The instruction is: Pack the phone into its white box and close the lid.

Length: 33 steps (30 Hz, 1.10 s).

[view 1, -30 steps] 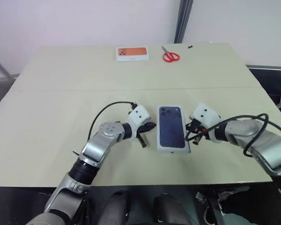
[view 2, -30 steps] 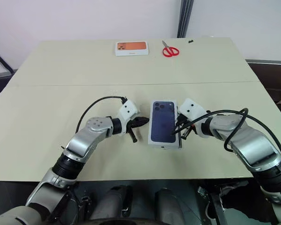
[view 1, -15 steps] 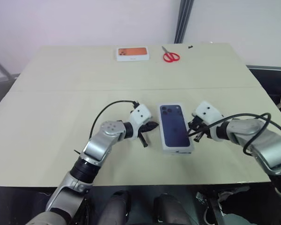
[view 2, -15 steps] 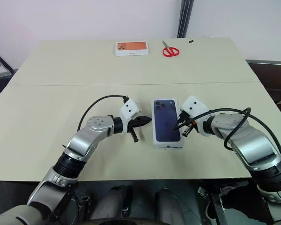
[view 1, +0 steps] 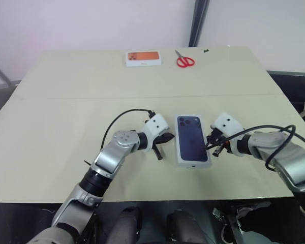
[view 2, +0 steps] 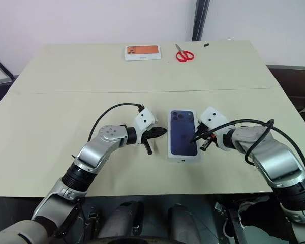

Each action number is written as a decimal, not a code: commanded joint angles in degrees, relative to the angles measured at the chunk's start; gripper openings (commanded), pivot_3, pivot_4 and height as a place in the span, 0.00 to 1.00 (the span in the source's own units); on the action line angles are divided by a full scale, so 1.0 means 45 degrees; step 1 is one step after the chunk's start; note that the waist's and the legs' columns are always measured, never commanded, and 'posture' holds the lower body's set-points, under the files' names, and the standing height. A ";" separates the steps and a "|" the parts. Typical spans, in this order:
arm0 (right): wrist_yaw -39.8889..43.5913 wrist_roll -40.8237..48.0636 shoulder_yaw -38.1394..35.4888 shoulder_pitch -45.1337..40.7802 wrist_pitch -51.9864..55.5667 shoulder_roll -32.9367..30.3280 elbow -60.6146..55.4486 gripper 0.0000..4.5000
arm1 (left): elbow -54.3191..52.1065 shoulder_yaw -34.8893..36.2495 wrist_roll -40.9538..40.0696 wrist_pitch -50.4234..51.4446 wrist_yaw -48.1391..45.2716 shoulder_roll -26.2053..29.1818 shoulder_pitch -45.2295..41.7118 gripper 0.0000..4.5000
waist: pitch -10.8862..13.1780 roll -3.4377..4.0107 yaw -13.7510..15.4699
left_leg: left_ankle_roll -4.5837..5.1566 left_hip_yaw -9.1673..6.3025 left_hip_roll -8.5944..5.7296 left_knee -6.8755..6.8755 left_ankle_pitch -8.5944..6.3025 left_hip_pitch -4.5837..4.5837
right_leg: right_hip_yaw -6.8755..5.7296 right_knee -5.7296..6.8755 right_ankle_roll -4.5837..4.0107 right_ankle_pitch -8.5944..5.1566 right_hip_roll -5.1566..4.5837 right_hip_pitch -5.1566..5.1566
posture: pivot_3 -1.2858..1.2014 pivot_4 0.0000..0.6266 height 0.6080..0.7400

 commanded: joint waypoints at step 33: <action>0.0785 -0.0661 -0.0669 0.0190 -0.0636 -0.0535 -0.0038 0.02 | 0.0103 0.0328 0.0045 -0.0457 0.0015 0.0255 -0.0007 0.00 | 0.0000 0.0001 0.0007 | -0.0001 0.0000 0.0000 0.0002 0.0001 0.0000 | 0.0001 0.0002 0.0000 0.0000 0.0000 0.0001 | 0.52 0.24 1.00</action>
